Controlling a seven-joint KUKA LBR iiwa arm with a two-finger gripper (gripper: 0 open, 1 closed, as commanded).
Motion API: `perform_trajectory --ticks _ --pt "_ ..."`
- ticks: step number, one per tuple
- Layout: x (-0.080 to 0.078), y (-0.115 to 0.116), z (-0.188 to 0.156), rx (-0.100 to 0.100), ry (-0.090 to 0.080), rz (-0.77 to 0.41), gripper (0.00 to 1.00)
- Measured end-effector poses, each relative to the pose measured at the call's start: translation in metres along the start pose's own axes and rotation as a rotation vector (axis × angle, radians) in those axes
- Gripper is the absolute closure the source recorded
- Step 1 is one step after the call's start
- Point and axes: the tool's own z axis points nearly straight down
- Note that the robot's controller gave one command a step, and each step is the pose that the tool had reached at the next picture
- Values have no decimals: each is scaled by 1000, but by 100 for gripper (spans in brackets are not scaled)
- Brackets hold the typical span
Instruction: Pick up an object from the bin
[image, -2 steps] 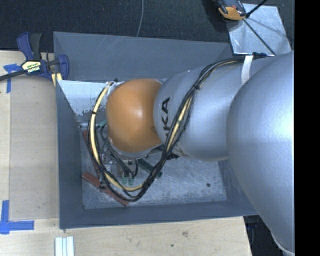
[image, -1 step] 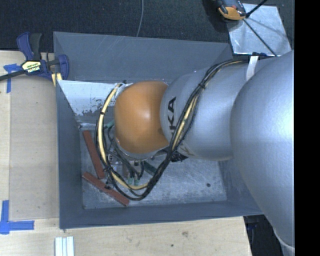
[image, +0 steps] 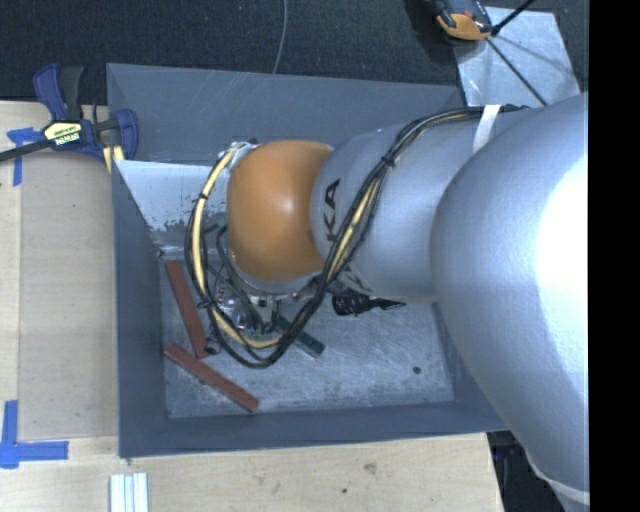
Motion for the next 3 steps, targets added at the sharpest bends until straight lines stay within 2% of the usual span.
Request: perform_trajectory --ticks 1,2,3 --pt "1 6 9 2 1 1 0" --pt "9 7 11 2 2 -11 0" --pt "34 -2 76 1 0 34 100"
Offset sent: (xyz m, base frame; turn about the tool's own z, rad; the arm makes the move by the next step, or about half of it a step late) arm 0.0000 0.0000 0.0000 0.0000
